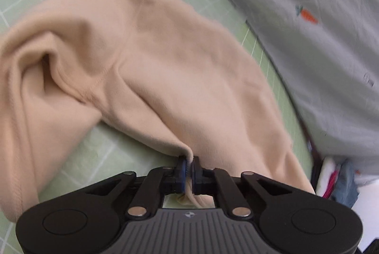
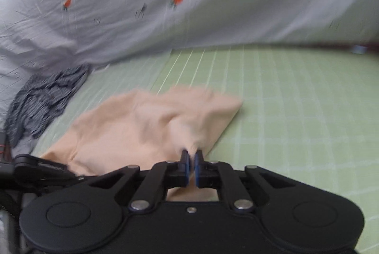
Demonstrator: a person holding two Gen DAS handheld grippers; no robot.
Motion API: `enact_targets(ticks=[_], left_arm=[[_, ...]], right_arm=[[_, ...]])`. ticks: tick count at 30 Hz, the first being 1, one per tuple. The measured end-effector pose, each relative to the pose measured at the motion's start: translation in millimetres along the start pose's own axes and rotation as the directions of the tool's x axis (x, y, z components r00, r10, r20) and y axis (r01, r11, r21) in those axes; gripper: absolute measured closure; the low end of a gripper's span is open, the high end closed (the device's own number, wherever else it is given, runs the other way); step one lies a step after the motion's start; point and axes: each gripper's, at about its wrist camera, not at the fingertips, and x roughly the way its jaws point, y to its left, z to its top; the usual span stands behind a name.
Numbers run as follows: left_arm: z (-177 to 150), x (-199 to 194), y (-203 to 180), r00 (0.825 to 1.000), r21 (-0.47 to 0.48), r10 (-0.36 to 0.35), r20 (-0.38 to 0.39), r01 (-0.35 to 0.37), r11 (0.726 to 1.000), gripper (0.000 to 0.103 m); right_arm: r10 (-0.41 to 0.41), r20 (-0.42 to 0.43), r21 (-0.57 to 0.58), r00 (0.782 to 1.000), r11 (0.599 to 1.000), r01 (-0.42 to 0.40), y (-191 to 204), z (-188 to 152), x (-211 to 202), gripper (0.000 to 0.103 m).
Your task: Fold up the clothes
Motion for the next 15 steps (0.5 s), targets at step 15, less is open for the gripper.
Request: enact_targets(ticks=[15], left_arm=[[96,-106,-108,0.925,0.351,-0.206,0.319,0.087,0.932,0.099]], right_arm=[[-0.067,0.348,0.103,0.935,0.994,0.033,-33,88,-84,0.098]])
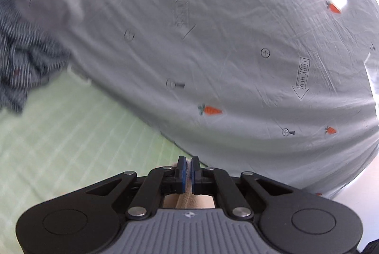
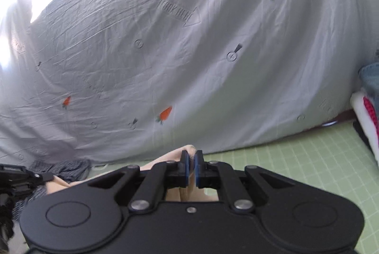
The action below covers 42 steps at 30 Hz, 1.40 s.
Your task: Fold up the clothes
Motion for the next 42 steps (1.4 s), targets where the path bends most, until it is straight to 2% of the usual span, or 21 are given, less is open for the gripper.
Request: enact_targets(ticks=[3,4,5,7,8,12,17,19,22,27,31,33,34,35,36,37,39,42], left_arm=[[-12,30,16,0.994,-0.03,0.093,-0.059,-0.095,0.995,0.098],[-20,36,22,0.988,-0.034,0.126,-0.085,-0.13,0.991,0.095],[-27,39,26,0.982,-0.031,0.149,-0.115,-0.153,0.988,0.092],[-44,36,31,0.975,-0.036,0.155,-0.157,-0.162,0.986,0.076],[-52,34,33,0.973,-0.05,0.148,-0.174,-0.159,0.986,0.074],[-88,27,42,0.95,-0.075,0.164,-0.267,-0.19,0.979,0.066],[-120,30,47,0.886,0.036,0.279,-0.372,-0.286,0.957,0.057],[-127,35,53,0.86,0.04,0.296,-0.415,-0.308,0.951,0.045],[-133,42,62,0.847,0.024,0.29,-0.445,-0.312,0.95,0.044],[-133,54,60,0.845,0.046,0.27,-0.461,-0.282,0.958,0.043],[-135,64,59,0.835,0.039,0.267,-0.482,-0.284,0.958,0.044],[-134,66,60,0.839,0.016,0.252,-0.483,-0.279,0.96,0.047],[-133,66,62,0.842,0.005,0.239,-0.484,-0.271,0.963,0.061],[-132,67,64,0.847,-0.013,0.217,-0.485,-0.255,0.967,0.071],[-131,67,67,0.855,-0.041,0.194,-0.481,-0.244,0.969,0.088],[-130,66,70,0.862,-0.071,0.179,-0.474,-0.24,0.968,0.09],[-128,61,71,0.876,-0.101,0.165,-0.454,-0.235,0.967,0.094],[-120,47,67,0.899,-0.106,0.167,-0.405,-0.227,0.968,0.097]], right_arm=[[-0.096,-0.123,0.002,0.988,0.995,0.097,-13,-16,38,0.091],[-0.122,-0.162,0.019,0.979,0.992,0.127,-18,-25,47,0.081],[-0.141,-0.196,0.034,0.97,0.988,0.151,-21,-35,51,0.076],[-0.154,-0.237,0.05,0.959,0.984,0.17,-22,-50,51,0.069],[-0.152,-0.25,0.053,0.956,0.984,0.17,-21,-58,48,0.064],[-0.122,-0.341,0.054,0.932,0.987,0.149,-14,-89,47,0.063],[-0.052,-0.419,-0.02,0.907,0.999,0.048,10,-103,64,0.063],[-0.037,-0.454,-0.047,0.89,0.999,0.018,19,-110,74,0.064],[-0.025,-0.488,-0.073,0.872,0.997,-0.012,27,-119,83,0.064],[-0.024,-0.515,-0.083,0.857,0.996,-0.022,25,-126,91,0.06],[-0.071,-0.551,-0.135,0.832,0.991,-0.005,23,-137,102,0.047],[-0.07,-0.559,-0.133,0.826,0.991,-0.006,20,-142,108,0.048],[-0.066,-0.562,-0.129,0.824,0.992,-0.008,19,-145,111,0.055],[-0.054,-0.566,-0.117,0.823,0.993,-0.016,16,-147,114,0.072],[-0.035,-0.566,-0.096,0.823,0.995,-0.023,13,-147,115,0.084],[-0.019,-0.564,-0.07,0.825,0.997,-0.025,10,-147,115,0.099],[0.011,-0.542,-0.018,0.84,1.0,-0.024,4,-143,108,0.099],[0.017,-0.477,0.028,0.879,1.0,-0.004,-1,-130,85,0.101]])
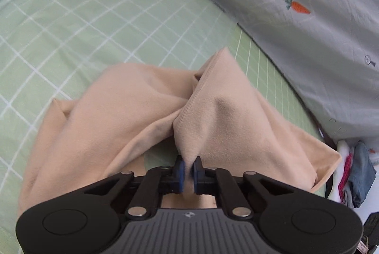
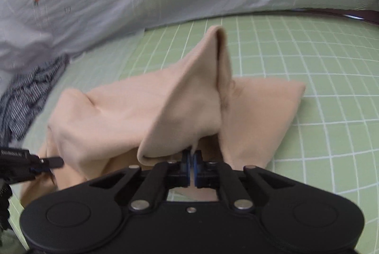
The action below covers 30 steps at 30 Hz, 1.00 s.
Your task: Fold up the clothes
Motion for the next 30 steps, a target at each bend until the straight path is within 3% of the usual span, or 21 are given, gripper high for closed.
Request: enact_targets(ticks=[6,10,14,20,22,24,25,26,28,30], left_arm=[[-9,-45,0,0.994,-0.021,-0.062,0.088,0.064,0.998,0.098],[-30,-80,-8,0.99,-0.015,-0.079,0.118,0.081,0.997,0.098],[-56,-105,-7,0.992,-0.007,-0.068,0.11,0.069,0.998,0.098],[-100,-93,12,1.0,-0.061,0.024,-0.013,-0.025,0.998,0.097],[-105,-94,12,0.999,-0.048,0.046,-0.01,-0.046,0.998,0.097],[-106,-100,11,0.998,-0.029,0.06,0.01,-0.06,0.998,0.088],[-104,-104,11,0.998,-0.019,0.062,0.032,-0.061,0.998,0.081],[-102,-110,10,0.996,-0.007,0.066,0.058,-0.066,0.998,0.078],[-94,-120,7,0.992,0.012,0.079,0.103,-0.08,0.997,0.071],[-83,-122,6,0.987,0.025,0.097,0.125,-0.101,0.995,0.065]], right_arm=[[-0.046,0.147,0.093,0.988,0.995,0.032,-26,-8,-77,0.101],[-0.096,0.184,0.088,0.978,0.993,0.081,-34,-24,-123,0.102],[-0.109,0.166,0.108,0.98,0.99,0.092,-48,-45,-153,0.102],[-0.089,0.06,0.128,0.994,0.989,0.081,-61,-72,-145,0.102],[-0.115,0.039,0.102,0.993,0.989,0.111,-58,-75,-143,0.101],[-0.12,0.042,0.108,0.992,0.988,0.115,-59,-74,-142,0.097],[-0.119,0.045,0.118,0.992,0.987,0.113,-60,-72,-141,0.089],[-0.12,0.049,0.127,0.992,0.985,0.113,-61,-70,-139,0.075],[-0.136,0.059,0.135,0.989,0.983,0.127,-63,-66,-136,0.058],[-0.148,0.066,0.139,0.987,0.981,0.138,-63,-60,-130,0.055]])
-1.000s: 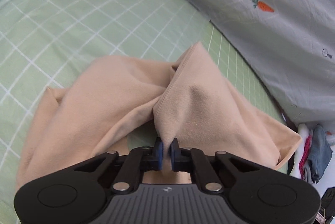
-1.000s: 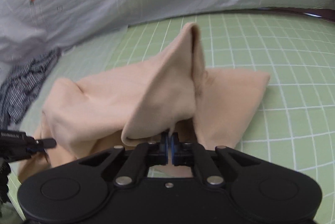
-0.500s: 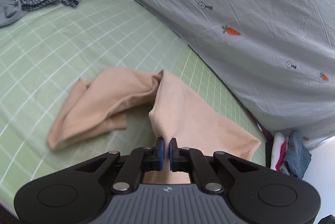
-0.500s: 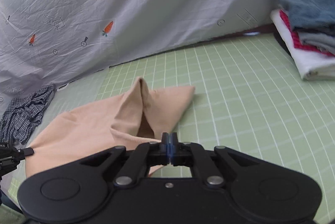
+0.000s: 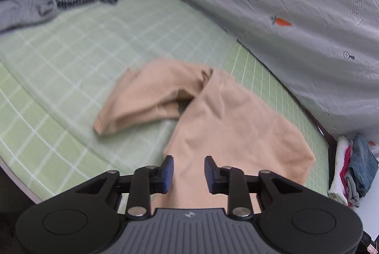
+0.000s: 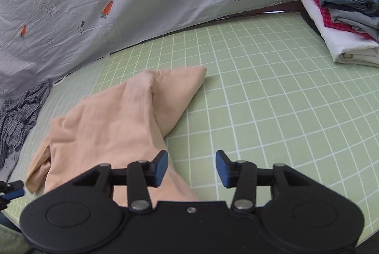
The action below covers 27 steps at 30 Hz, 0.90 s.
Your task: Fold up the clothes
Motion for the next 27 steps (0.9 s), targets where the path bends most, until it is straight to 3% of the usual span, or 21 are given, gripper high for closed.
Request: enact_targets(ticks=[1,2,3,4,7,10,19,27], left_arm=[[6,2,-2,1.0,0.008,0.014,0.008,-0.015,1.0,0.059],[11,4,-3,0.999,0.016,0.03,0.011,-0.031,0.999,0.056],[16,7,-4,0.999,0.029,0.05,0.013,-0.05,0.998,0.051],[21,11,-6,0.998,0.042,0.067,0.013,-0.067,0.997,0.042],[36,25,-13,0.993,0.091,0.115,0.034,-0.117,0.989,0.02],[51,42,-22,0.989,0.156,0.139,0.053,-0.146,0.977,0.012],[122,129,-73,0.993,0.27,0.118,0.014,-0.118,0.956,0.011],[154,221,-122,0.987,0.452,0.068,-0.143,0.004,0.892,0.013]], right_arm=[[-0.006,0.005,0.004,1.0,1.0,0.006,1,2,4,0.043],[-0.014,0.011,0.004,1.0,1.0,0.014,3,4,7,0.025],[-0.023,0.02,0.001,1.0,1.0,0.023,5,6,11,0.014],[-0.035,0.031,-0.005,0.999,0.999,0.035,6,9,14,0.0],[-0.069,0.043,-0.013,0.997,0.997,0.07,10,21,28,0.0],[-0.096,0.063,0.006,0.993,0.995,0.096,9,36,42,0.0],[-0.162,0.056,0.071,0.985,0.985,0.158,-2,92,111,0.0],[-0.108,-0.061,0.063,0.992,0.992,0.111,-4,133,186,0.0]])
